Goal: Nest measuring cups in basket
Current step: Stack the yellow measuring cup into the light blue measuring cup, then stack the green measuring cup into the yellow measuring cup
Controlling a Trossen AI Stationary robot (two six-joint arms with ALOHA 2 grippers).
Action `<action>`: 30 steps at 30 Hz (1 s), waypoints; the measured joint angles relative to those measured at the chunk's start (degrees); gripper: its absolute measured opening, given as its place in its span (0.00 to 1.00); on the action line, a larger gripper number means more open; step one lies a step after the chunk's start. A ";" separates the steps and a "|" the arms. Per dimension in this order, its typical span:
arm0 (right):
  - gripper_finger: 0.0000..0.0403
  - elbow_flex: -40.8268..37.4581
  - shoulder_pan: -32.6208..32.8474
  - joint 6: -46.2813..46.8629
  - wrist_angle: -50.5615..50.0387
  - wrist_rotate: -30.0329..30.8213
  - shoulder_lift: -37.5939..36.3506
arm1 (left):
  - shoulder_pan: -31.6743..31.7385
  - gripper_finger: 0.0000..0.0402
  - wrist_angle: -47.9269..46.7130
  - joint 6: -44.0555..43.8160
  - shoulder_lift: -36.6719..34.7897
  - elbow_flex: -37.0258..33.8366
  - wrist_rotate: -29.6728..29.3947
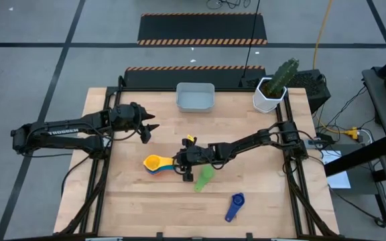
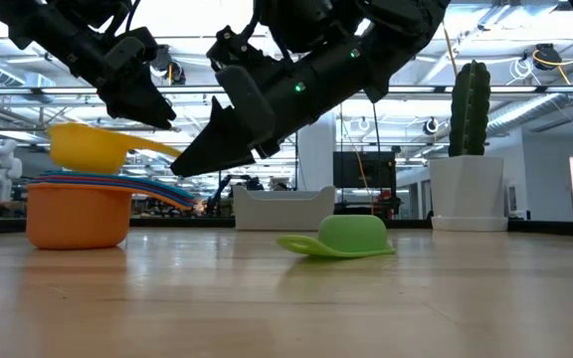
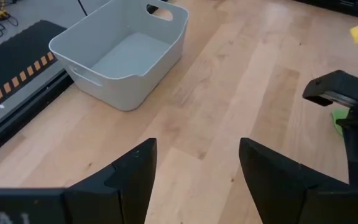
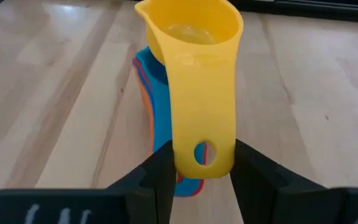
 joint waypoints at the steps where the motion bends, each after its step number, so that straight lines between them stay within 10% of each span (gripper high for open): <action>1: 0.30 0.00 0.01 0.00 -0.19 -0.26 0.00 | 0.00 0.58 0.00 0.00 0.00 0.00 0.00; 30: 0.49 -0.02 2.57 0.50 -14.09 2.08 -8.05 | -0.78 0.58 2.15 -0.47 0.00 0.00 2.31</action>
